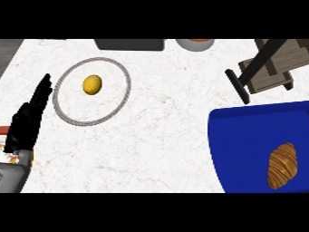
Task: Pick the croissant from the tray and place it in the tiered basket
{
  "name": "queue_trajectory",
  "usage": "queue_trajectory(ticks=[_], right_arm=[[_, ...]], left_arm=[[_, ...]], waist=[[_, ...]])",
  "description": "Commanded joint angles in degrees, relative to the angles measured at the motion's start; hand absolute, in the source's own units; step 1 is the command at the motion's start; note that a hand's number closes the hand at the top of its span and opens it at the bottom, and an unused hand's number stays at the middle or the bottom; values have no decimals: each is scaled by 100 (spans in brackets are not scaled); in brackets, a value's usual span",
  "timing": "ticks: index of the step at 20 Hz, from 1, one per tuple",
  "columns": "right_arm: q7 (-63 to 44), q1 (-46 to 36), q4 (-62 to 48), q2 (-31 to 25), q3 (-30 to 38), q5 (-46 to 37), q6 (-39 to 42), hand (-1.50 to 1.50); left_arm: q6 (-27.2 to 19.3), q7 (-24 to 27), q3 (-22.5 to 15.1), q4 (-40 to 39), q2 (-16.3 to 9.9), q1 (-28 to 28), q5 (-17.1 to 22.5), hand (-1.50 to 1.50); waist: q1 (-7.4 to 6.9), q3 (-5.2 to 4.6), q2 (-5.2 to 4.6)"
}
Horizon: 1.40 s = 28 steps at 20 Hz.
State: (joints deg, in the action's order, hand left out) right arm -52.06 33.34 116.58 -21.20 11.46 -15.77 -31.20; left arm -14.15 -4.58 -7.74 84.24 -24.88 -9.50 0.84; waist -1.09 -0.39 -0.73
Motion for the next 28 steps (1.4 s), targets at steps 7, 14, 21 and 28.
queue_trajectory(ticks=[7, 14, 21, 28], right_arm=[[-3007, -1728, -127, -591, -106, -269, 878, -150], [-3311, -2084, -610, -720, -6, -23, 1460, -150], [-3235, -1983, -695, -200, -528, -515, 1409, -150], [-3316, -2546, -1211, -292, -386, -875, 2021, -150]], left_arm=[[111, -81, 93, -163, 36, -354, -74, 0], [223, 310, 163, -383, 74, -22, -68, 0], [149, 66, 172, -85, 149, 94, -167, 0], [231, 247, 196, -135, 252, 118, -177, 0]], waist=[[-54, 26, 14], [-12, 19, 30], [63, 31, 70], [14, 22, 48]])
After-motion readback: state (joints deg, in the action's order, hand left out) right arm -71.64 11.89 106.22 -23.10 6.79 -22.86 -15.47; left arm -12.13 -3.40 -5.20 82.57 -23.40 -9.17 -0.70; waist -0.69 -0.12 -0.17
